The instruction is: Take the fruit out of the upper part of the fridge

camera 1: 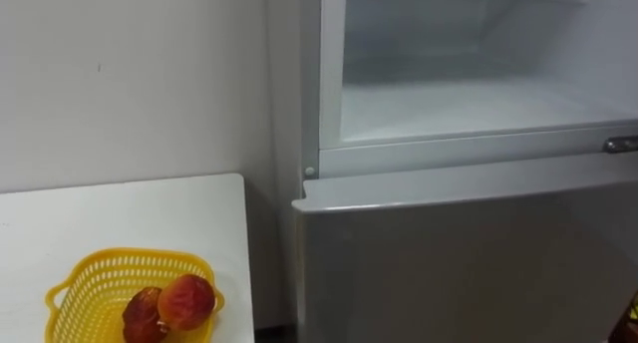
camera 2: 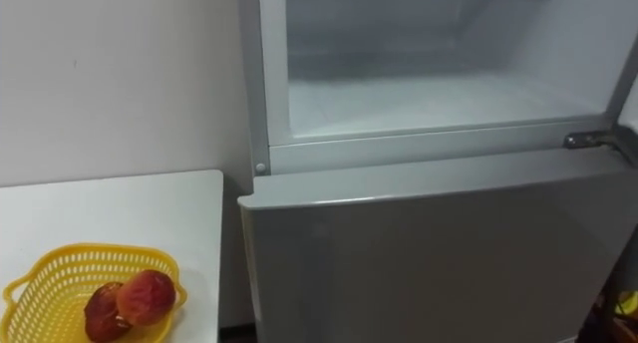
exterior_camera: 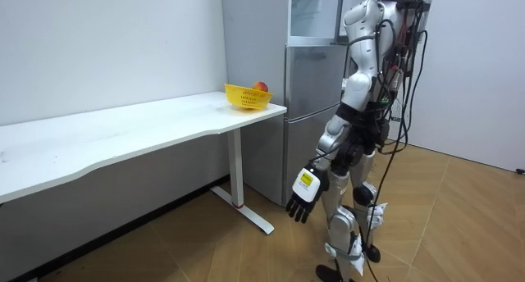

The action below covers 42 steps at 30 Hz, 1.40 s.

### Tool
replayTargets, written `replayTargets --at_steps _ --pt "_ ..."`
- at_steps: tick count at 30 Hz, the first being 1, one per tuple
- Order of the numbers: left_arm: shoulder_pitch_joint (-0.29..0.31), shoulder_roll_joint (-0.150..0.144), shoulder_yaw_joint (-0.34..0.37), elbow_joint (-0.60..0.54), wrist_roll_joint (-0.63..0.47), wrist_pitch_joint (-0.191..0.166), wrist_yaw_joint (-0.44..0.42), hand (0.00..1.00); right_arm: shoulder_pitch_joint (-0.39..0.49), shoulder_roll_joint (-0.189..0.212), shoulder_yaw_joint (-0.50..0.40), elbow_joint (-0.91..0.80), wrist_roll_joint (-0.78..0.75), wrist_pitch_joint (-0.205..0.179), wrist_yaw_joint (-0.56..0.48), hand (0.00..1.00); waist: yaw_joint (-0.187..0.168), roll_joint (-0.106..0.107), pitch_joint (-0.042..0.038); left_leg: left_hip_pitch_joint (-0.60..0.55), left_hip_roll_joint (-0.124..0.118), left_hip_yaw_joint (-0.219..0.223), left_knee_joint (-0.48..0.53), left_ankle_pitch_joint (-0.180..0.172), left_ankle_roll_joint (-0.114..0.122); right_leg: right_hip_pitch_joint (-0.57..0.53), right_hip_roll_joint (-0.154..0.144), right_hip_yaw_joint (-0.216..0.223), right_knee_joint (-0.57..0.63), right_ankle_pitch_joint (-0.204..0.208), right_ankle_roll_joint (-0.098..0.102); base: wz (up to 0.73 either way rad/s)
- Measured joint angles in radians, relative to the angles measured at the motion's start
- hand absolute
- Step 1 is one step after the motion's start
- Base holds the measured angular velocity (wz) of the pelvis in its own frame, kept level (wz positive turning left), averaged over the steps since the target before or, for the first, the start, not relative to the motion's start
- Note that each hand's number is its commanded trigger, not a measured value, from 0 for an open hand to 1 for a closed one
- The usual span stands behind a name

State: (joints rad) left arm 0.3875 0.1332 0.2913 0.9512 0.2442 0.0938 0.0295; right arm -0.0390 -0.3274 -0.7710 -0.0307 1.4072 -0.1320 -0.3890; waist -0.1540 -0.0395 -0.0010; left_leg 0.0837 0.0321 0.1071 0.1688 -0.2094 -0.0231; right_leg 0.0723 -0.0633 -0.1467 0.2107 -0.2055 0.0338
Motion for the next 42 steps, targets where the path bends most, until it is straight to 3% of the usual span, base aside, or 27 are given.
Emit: replayTargets --at_steps 8,11,19,28,36,42 --pt "-0.004 -0.001 -0.005 0.021 -0.002 -0.018 -0.001 0.0 0.0 0.0 0.055 -0.016 -0.008 -0.011 0.097 0.0 0.003 -0.007 0.0015 0.0 -0.001 0.002 0.004 0.0 0.0 0.005 -0.001 0.002 -0.008 0.0 0.0 -0.01" --pt "-0.005 0.001 -0.02 0.029 0.001 -0.035 -0.005 0.0 0.0 0.0 0.075 -0.019 -0.086 -0.029 0.15 0.0 0.011 -0.007 0.0014 0.0 -0.001 0.007 0.006 0.0 0.0 0.001 0.0 0.008 -0.007 0.0 0.0 -0.06" --pt "-0.007 0.006 -0.049 0.049 0.001 -0.039 -0.021 0.0 0.0 0.0 0.16 -0.029 -0.125 -0.024 0.288 0.0 0.02 -0.014 0.0013 -0.001 0.001 0.013 0.011 0.0 0.0 -0.001 0.0 0.008 -0.006 0.0 0.0 0.0" --pt "-0.03 0.008 -0.091 0.05 0.012 -0.037 -0.023 0.0 -0.001 -0.004 0.251 -0.029 -0.354 0.0 0.352 0.0 0.047 -0.03 0.0003 -0.002 0.002 0.013 0.022 0.0 0.0 -0.005 0.0 0.005 -0.006 0.003 -0.003 0.0" --pt "-0.033 0.031 -0.135 0.05 0.012 -0.034 -0.025 0.0 0.0 -0.004 0.329 -0.029 -0.429 0.007 0.383 0.0 0.059 -0.028 -0.0008 -0.003 0.006 0.003 0.026 0.0 0.0 0.002 0.003 -0.003 -0.006 0.006 -0.007 0.02" --pt "-0.035 0.036 -0.152 0.05 0.011 -0.034 -0.019 0.0 0.003 -0.001 0.362 -0.019 -0.443 0.019 0.387 0.0 0.072 -0.035 0.0026 -0.002 0.007 0.002 0.028 0.0 0.0 0.015 0.004 -0.005 -0.008 0.006 -0.007 0.0"
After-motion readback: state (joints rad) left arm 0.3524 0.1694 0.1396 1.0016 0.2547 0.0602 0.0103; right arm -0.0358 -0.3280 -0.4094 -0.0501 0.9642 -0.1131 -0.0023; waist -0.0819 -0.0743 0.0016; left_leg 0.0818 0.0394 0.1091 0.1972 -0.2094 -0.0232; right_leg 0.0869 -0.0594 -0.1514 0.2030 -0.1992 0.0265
